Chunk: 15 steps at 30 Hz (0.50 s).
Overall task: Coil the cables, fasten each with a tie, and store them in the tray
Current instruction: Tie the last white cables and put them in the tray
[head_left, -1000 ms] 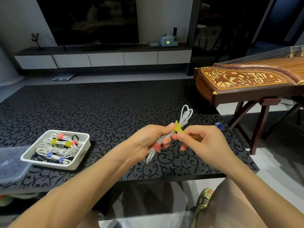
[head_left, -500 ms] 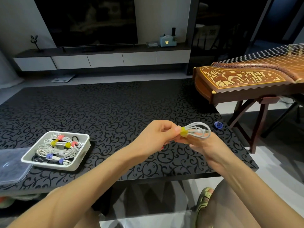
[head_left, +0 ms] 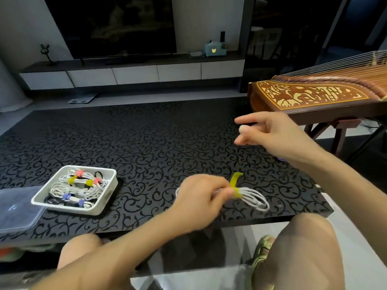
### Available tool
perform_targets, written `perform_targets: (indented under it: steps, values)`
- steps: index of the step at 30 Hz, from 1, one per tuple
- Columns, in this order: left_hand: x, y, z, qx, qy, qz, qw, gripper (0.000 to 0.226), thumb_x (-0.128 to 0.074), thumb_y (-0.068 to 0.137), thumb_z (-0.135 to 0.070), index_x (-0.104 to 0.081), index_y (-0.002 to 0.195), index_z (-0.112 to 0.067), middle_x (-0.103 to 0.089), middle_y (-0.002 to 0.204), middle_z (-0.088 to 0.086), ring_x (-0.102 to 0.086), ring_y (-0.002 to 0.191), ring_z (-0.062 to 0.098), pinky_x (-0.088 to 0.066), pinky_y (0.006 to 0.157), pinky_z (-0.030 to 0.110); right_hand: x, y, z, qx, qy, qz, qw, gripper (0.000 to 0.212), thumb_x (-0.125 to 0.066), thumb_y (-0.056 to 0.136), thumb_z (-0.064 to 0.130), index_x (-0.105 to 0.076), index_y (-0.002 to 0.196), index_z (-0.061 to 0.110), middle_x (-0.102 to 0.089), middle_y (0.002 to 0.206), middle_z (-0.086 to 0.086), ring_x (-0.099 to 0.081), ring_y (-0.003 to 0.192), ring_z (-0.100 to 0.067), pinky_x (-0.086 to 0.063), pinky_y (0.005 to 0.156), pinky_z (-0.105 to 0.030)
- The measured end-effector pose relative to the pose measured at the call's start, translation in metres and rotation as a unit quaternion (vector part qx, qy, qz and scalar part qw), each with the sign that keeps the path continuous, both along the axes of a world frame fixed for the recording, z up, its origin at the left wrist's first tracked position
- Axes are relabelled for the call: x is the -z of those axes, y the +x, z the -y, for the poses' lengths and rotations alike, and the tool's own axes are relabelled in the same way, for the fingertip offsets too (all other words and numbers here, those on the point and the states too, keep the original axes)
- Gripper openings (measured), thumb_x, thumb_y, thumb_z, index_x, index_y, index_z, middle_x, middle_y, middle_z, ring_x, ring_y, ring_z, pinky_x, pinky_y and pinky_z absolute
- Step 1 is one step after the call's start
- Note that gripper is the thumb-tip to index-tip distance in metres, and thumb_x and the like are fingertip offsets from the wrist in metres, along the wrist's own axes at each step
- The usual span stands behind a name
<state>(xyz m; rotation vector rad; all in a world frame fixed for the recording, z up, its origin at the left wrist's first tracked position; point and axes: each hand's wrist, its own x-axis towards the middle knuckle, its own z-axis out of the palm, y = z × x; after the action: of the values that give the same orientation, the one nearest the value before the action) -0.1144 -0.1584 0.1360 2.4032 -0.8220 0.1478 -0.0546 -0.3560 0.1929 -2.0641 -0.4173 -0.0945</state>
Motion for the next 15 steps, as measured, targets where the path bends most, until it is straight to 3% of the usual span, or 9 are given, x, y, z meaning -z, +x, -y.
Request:
perform_targets:
  steps: [1,3,6,9,11,13,15]
  values:
    - [-0.003,0.007,-0.005,-0.001,0.005,0.060,0.998,0.032,-0.045,0.093,-0.038,-0.068,0.081,-0.018,-0.056,0.062,-0.008,-0.050,0.061,0.012,-0.032,0.059,0.029,0.003,0.001,0.000,-0.005,-0.017,-0.051,0.999,0.015,-0.057,0.092,0.032,-0.065,0.103,0.024,-0.075,0.081,0.002,-0.071,0.076,-0.010,-0.057,0.071,-0.023]
    - [-0.008,0.018,-0.012,0.009,0.021,0.137,0.990,0.034,-0.043,0.092,-0.036,-0.067,0.078,-0.017,-0.057,0.062,-0.005,-0.050,0.059,0.017,-0.030,0.059,0.029,0.014,0.003,0.000,0.000,-0.046,-0.181,0.982,0.040,-0.051,0.088,0.048,-0.069,0.088,0.012,-0.074,0.078,-0.009,-0.071,0.067,-0.018,-0.056,0.066,-0.029]
    - [-0.012,0.027,-0.017,0.025,0.047,0.162,0.985,0.032,-0.042,0.091,-0.033,-0.065,0.077,-0.016,-0.056,0.061,-0.004,-0.050,0.056,0.020,-0.029,0.059,0.029,0.027,0.001,-0.004,-0.068,-0.044,-0.308,0.948,0.061,-0.054,0.074,0.061,-0.071,0.090,0.004,-0.073,0.080,-0.013,-0.069,0.068,-0.018,-0.056,0.060,-0.026]
    - [-0.013,0.034,-0.020,0.031,0.068,0.163,0.984,0.034,-0.041,0.091,-0.034,-0.065,0.076,-0.015,-0.056,0.061,-0.005,-0.050,0.056,0.019,-0.029,0.058,0.027,0.030,0.005,-0.007,-0.163,0.009,-0.293,0.942,0.045,-0.068,0.080,0.046,-0.065,0.115,0.018,-0.072,0.094,-0.004,-0.066,0.082,-0.013,-0.053,0.066,-0.021]
    - [-0.014,0.034,-0.022,0.026,0.075,0.163,0.983,0.034,-0.041,0.091,-0.034,-0.061,0.071,-0.015,-0.053,0.059,-0.005,-0.048,0.054,0.019,-0.026,0.057,0.027,0.028,0.006,-0.009,-0.194,0.021,-0.284,0.939,0.048,-0.072,0.080,0.029,-0.056,0.125,0.025,-0.072,0.099,-0.003,-0.067,0.087,-0.011,-0.052,0.070,-0.021]
    - [-0.014,0.034,-0.024,0.019,0.078,0.158,0.984,0.034,-0.042,0.091,-0.033,-0.060,0.069,-0.014,-0.051,0.057,-0.005,-0.046,0.053,0.018,-0.023,0.056,0.027,0.028,0.005,-0.013,-0.196,0.001,-0.249,0.948,0.042,-0.073,0.081,0.019,-0.059,0.121,0.023,-0.072,0.094,-0.002,-0.067,0.083,-0.009,-0.051,0.067,-0.021]
    - [-0.013,0.034,-0.026,0.023,0.081,0.147,0.986,0.028,-0.048,0.091,-0.029,-0.064,0.072,-0.015,-0.054,0.058,-0.005,-0.048,0.055,0.018,-0.026,0.057,0.027,0.026,0.001,-0.022,-0.158,-0.007,-0.192,0.969,0.016,-0.066,0.088,0.019,-0.069,0.103,0.017,-0.072,0.084,-0.004,-0.065,0.075,-0.009,-0.050,0.063,-0.020]
